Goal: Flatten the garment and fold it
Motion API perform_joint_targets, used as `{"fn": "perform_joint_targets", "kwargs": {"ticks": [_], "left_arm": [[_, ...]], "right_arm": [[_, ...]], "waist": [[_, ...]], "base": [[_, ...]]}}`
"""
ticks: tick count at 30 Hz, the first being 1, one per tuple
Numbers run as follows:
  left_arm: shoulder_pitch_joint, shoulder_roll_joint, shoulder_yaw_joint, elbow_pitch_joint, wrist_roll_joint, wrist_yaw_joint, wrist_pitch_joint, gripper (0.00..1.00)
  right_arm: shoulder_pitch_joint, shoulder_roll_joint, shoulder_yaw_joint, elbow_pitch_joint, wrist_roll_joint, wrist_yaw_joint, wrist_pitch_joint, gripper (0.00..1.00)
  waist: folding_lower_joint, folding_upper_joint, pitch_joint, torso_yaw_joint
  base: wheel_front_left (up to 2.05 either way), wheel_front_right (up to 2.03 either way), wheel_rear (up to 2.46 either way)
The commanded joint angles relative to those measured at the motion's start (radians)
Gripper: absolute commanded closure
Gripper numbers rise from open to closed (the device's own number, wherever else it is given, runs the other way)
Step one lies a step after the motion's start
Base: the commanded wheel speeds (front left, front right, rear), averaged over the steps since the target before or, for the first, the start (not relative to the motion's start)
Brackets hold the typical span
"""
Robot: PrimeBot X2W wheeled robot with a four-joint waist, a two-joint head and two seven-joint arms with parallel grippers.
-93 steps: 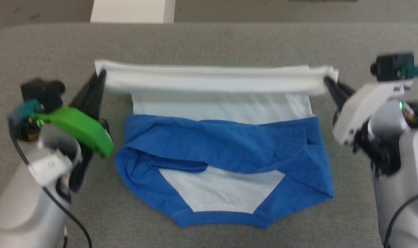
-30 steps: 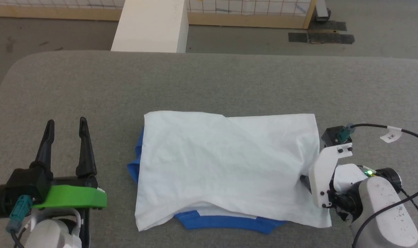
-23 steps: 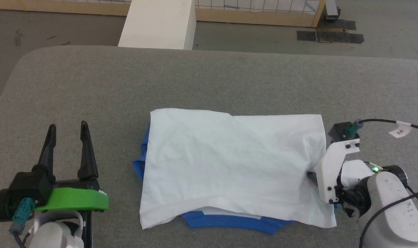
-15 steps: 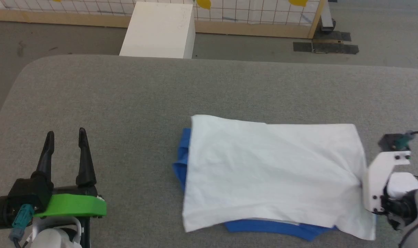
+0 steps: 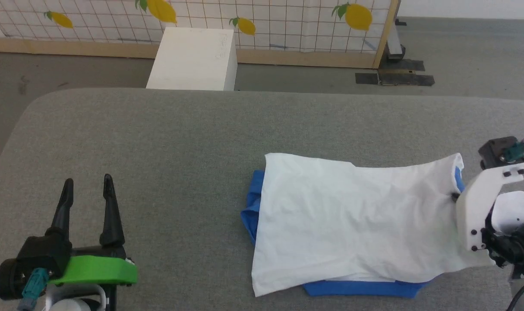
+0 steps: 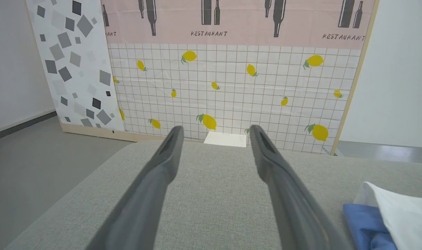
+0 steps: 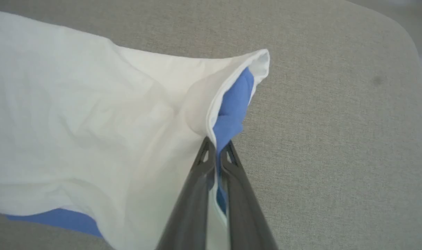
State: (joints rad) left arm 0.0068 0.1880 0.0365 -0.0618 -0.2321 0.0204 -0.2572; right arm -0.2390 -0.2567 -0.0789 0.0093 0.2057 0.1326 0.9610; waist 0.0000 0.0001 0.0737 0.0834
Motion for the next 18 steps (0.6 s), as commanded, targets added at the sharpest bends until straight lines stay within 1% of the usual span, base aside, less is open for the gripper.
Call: {"fn": "perform_joint_targets", "kwargs": {"ticks": [1,5,9,13,18], "left_arm": [[0.017,-0.006,0.004,0.002,0.007,-0.007,-0.004,0.00],[0.024,-0.018,0.002,0.007,0.015,-0.020,-0.005,0.00],[0.021,-0.029,0.002,0.010,0.019,-0.031,-0.005,0.00],[0.013,-0.036,0.000,0.019,0.024,-0.044,-0.005,0.00],[0.003,-0.044,-0.001,0.029,0.028,-0.058,-0.005,0.00]], "right_arm": [[0.004,-0.002,0.027,-0.033,0.022,-0.002,0.013,1.00],[-0.003,-0.006,0.138,-0.125,0.061,-0.002,0.042,1.00],[-0.028,0.022,0.225,-0.137,0.091,-0.002,0.042,1.00],[-0.075,0.063,0.307,-0.090,0.107,-0.002,0.017,1.00],[-0.146,0.131,0.401,0.030,0.126,-0.002,-0.034,1.00]], "waist": [[0.0000,-0.0001,-0.014,0.005],[0.0000,-0.0001,-0.024,0.023],[0.0000,-0.0001,-0.023,0.050],[0.0000,-0.0001,-0.013,0.084],[0.0000,-0.0001,0.007,0.127]], "base": [[0.00,0.00,0.00],[0.00,0.00,0.00],[0.00,0.00,0.00],[0.00,0.00,0.00],[0.00,0.00,0.00]]}}
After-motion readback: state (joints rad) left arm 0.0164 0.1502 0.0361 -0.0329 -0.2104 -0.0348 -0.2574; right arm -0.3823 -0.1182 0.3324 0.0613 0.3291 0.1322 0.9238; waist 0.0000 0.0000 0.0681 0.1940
